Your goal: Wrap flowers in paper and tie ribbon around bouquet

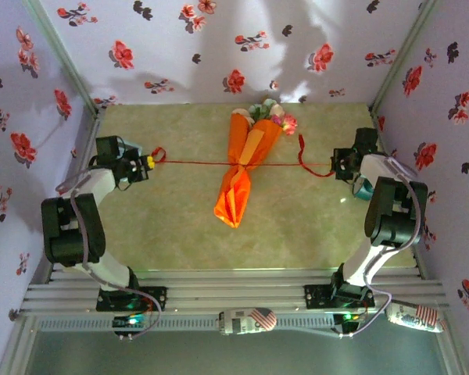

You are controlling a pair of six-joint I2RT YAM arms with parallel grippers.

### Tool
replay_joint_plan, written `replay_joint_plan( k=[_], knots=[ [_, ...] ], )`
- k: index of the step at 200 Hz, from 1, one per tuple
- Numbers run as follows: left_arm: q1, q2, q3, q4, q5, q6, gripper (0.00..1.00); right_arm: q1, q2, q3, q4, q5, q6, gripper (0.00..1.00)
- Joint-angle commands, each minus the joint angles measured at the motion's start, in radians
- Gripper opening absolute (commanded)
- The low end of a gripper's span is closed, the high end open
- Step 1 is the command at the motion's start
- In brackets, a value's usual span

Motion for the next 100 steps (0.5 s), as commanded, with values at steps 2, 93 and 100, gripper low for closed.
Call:
replay_joint_plan(
  k=[2, 93, 100],
  knots=[
    [0.078, -0.044, -0.014, 0.035, -0.106, -0.02, 0.0, -0.076, 0.016, 0.039, 0.031, 0.135, 0.021, 0.0],
    [0.103, -0.068, -0.05, 0.053, -0.101, -0.044, 0.0, -0.098, 0.025, 0.053, 0.059, 0.128, 0.05, 0.0],
    [0.103, -0.067, -0.053, 0.057, -0.1, -0.047, 0.0, -0.1, 0.026, 0.054, 0.062, 0.125, 0.052, 0.0]
  ],
)
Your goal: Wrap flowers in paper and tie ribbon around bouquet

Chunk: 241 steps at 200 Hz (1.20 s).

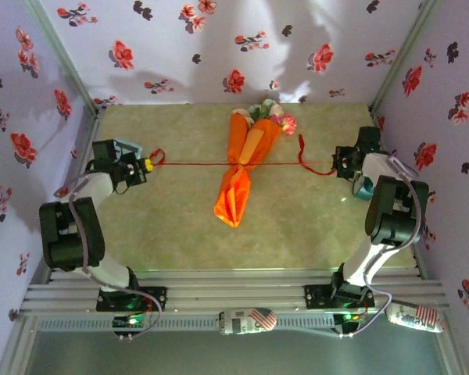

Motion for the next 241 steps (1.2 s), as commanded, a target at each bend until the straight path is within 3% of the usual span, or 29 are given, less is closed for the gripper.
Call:
replay_joint_plan(
  k=[1, 241],
  knots=[
    [0.079, -0.036, -0.009, 0.051, -0.125, -0.025, 0.0, -0.084, 0.014, 0.034, 0.061, 0.155, 0.026, 0.0],
    [0.125, -0.05, -0.041, 0.077, -0.115, -0.049, 0.0, -0.114, 0.031, 0.051, 0.071, 0.151, 0.036, 0.0]
  ],
)
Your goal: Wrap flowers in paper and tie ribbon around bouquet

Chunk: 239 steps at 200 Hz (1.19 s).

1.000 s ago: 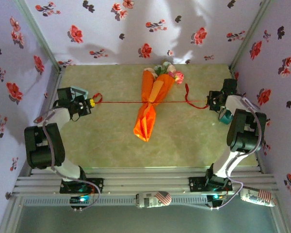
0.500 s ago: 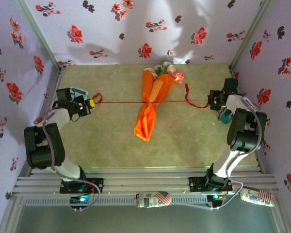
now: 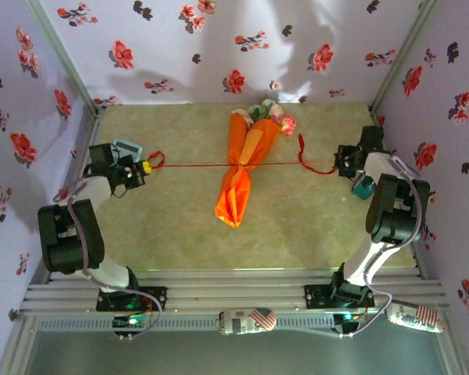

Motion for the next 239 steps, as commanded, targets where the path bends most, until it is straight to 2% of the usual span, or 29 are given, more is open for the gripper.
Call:
replay_joint_plan(
  k=[1, 48, 65, 77, 105, 127, 155, 177, 199, 239],
  knots=[
    [0.095, -0.033, -0.001, 0.055, -0.151, -0.016, 0.0, -0.093, 0.014, 0.034, 0.066, 0.178, 0.025, 0.0],
    [0.092, -0.033, 0.001, 0.048, -0.145, -0.004, 0.0, -0.096, 0.012, 0.031, 0.068, 0.174, 0.021, 0.0],
    [0.064, -0.03, 0.018, 0.025, -0.14, 0.016, 0.0, -0.087, 0.01, 0.036, 0.061, 0.158, 0.008, 0.0],
    [0.016, -0.023, 0.035, 0.021, -0.13, 0.021, 0.0, -0.065, 0.004, 0.047, 0.043, 0.144, -0.018, 0.0],
    [-0.184, -0.002, 0.12, 0.008, -0.113, 0.02, 0.0, 0.031, 0.002, 0.117, -0.117, 0.107, -0.113, 0.0],
    [-0.336, 0.033, 0.2, 0.003, -0.108, -0.009, 0.0, 0.106, -0.028, 0.096, -0.185, 0.106, -0.148, 0.0],
    [-0.481, 0.087, 0.294, 0.032, -0.093, -0.057, 0.0, 0.17, -0.07, 0.042, -0.21, 0.119, -0.174, 0.0],
    [-0.541, 0.12, 0.355, 0.069, -0.071, -0.099, 0.0, 0.197, -0.077, 0.042, -0.253, 0.128, -0.214, 0.0],
    [-0.575, 0.121, 0.408, 0.037, -0.07, -0.097, 0.0, 0.214, -0.079, 0.046, -0.306, 0.144, -0.26, 0.0],
    [-0.598, 0.076, 0.363, 0.049, -0.07, -0.129, 0.0, 0.228, -0.082, 0.006, -0.309, 0.144, -0.305, 0.0]
  ],
)
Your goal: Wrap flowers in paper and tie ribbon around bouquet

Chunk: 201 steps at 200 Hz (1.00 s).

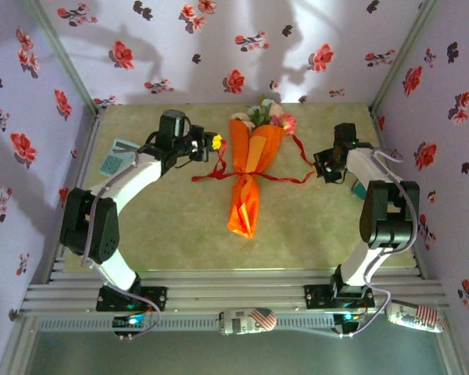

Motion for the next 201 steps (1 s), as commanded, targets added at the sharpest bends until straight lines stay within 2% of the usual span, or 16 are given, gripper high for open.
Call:
replay_joint_plan(
  k=[1, 8, 23, 35, 55, 78, 91, 114, 138, 151, 172, 201],
  knots=[
    [-0.009, -0.04, -0.019, 0.003, 0.008, -0.035, 0.0, 0.014, -0.029, -0.028, -0.052, 0.03, -0.061, 0.0],
    [-0.009, -0.049, -0.032, 0.003, 0.005, -0.033, 0.0, 0.019, -0.027, -0.03, -0.06, 0.03, -0.074, 0.04],
    [-0.007, -0.064, -0.053, 0.002, 0.002, -0.027, 0.0, 0.033, -0.023, -0.032, -0.111, 0.05, -0.105, 0.26],
    [-0.007, -0.074, -0.06, -0.002, -0.004, -0.022, 0.0, 0.049, -0.042, -0.041, -0.146, 0.083, -0.135, 0.39],
    [0.0, -0.097, -0.049, -0.049, -0.017, 0.01, 0.0, 0.114, -0.115, -0.048, -0.123, 0.149, -0.219, 0.53],
    [0.028, -0.132, -0.003, -0.221, -0.047, 0.126, 0.0, 0.257, -0.192, -0.061, 0.014, 0.155, -0.317, 0.56],
    [0.044, -0.144, 0.015, -0.296, -0.056, 0.175, 0.0, 0.339, -0.2, -0.085, 0.176, 0.061, -0.354, 0.56],
    [0.074, -0.16, 0.038, -0.421, -0.069, 0.249, 0.0, 0.478, -0.139, -0.06, 0.447, -0.105, -0.416, 0.55],
    [0.1, -0.172, 0.042, -0.452, -0.07, 0.274, 0.0, 0.603, -0.017, 0.068, 0.525, -0.189, -0.528, 0.56],
    [0.111, -0.173, 0.065, -0.496, -0.071, 0.304, 0.0, 0.653, 0.048, 0.128, 0.549, -0.195, -0.585, 0.58],
    [0.127, -0.172, 0.097, -0.558, -0.074, 0.346, 0.0, 0.716, 0.096, 0.121, 0.677, -0.156, -0.684, 0.63],
    [0.148, -0.185, 0.096, -0.575, -0.074, 0.36, 0.0, 0.752, 0.145, 0.149, 0.633, -0.098, -0.792, 0.65]
  ],
)
